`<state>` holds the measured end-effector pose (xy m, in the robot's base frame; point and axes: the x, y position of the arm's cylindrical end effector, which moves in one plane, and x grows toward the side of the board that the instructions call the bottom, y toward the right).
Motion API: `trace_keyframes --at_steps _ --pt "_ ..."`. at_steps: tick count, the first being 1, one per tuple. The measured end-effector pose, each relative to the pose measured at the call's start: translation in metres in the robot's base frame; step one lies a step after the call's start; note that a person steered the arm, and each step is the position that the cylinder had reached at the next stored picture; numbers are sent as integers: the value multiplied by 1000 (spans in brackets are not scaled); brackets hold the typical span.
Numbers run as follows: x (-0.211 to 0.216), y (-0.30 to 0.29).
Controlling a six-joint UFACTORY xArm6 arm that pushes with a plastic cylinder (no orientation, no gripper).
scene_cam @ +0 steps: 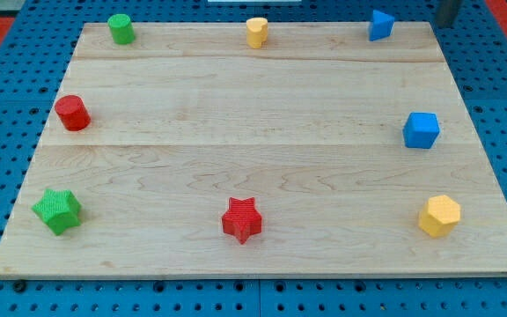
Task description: Slide the triangle diagonal to the top left of the blue cube
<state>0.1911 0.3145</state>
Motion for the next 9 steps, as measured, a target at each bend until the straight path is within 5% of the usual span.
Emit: trace_keyframes --at_steps 9 --pt "20 -170"
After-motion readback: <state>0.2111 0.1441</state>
